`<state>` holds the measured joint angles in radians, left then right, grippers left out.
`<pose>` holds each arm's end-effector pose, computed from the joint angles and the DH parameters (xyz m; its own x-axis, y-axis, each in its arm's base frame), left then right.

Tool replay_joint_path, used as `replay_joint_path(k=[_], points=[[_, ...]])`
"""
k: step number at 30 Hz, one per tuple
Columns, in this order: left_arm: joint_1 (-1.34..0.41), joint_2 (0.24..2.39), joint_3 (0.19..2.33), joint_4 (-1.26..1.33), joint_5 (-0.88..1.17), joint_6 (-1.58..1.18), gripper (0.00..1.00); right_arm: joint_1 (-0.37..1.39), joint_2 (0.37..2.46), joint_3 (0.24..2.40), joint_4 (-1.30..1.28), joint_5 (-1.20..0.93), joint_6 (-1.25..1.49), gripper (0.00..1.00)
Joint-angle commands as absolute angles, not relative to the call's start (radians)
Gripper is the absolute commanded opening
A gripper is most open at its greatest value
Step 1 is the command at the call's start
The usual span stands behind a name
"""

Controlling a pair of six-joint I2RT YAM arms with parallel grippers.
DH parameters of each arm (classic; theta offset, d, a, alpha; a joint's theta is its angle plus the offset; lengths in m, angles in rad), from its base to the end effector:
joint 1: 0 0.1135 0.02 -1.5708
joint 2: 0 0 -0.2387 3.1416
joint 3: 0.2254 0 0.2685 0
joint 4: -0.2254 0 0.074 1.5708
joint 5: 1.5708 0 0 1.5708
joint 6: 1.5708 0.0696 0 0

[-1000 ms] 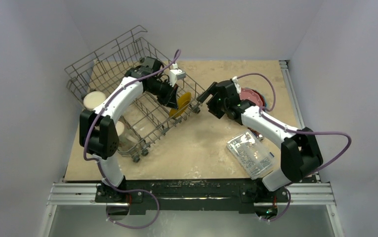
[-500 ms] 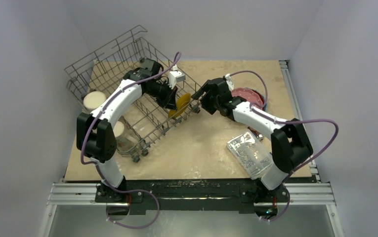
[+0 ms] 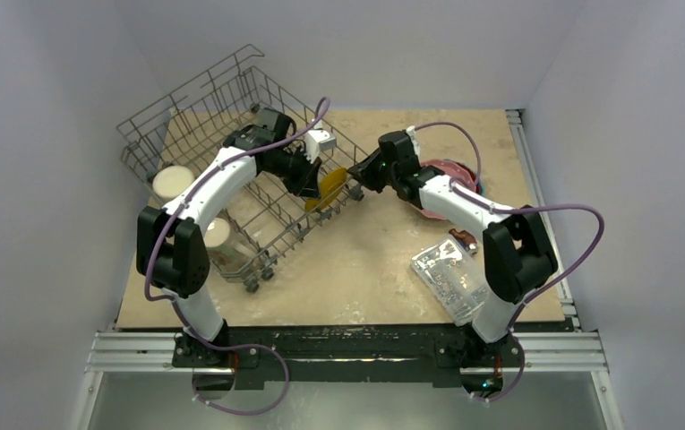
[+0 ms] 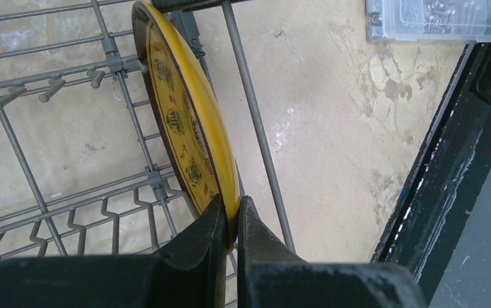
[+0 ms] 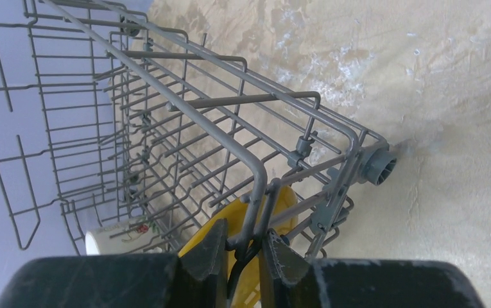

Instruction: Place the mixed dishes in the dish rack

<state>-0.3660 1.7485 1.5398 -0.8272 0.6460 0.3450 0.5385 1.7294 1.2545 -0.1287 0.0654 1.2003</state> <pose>0.3554 -0.1811 0.2414 -0.5624 0.5048 -0.6549 0.8103 0.4942 -0.3150 0.3766 0.2197 0.2015 -0.6104 0.7188 -0.3327 0.2857 0.5915 0.7540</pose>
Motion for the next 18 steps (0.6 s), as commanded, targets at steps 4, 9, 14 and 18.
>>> replay_joint_path(k=[4,9,14,18], points=[[-0.352,1.720,1.532,-0.856,0.586,0.400,0.00,0.427,1.799,1.288,-0.129,-0.041,0.956,0.00],[-0.350,1.713,1.537,-0.862,0.571,0.403,0.00,0.423,1.818,1.303,-0.107,-0.097,0.905,0.00],[-0.352,1.757,1.574,-0.863,0.659,0.373,0.00,0.425,1.835,1.308,-0.068,-0.148,0.888,0.00],[-0.381,1.846,1.641,-0.919,0.667,0.366,0.00,0.426,1.838,1.295,-0.041,-0.169,0.894,0.00]])
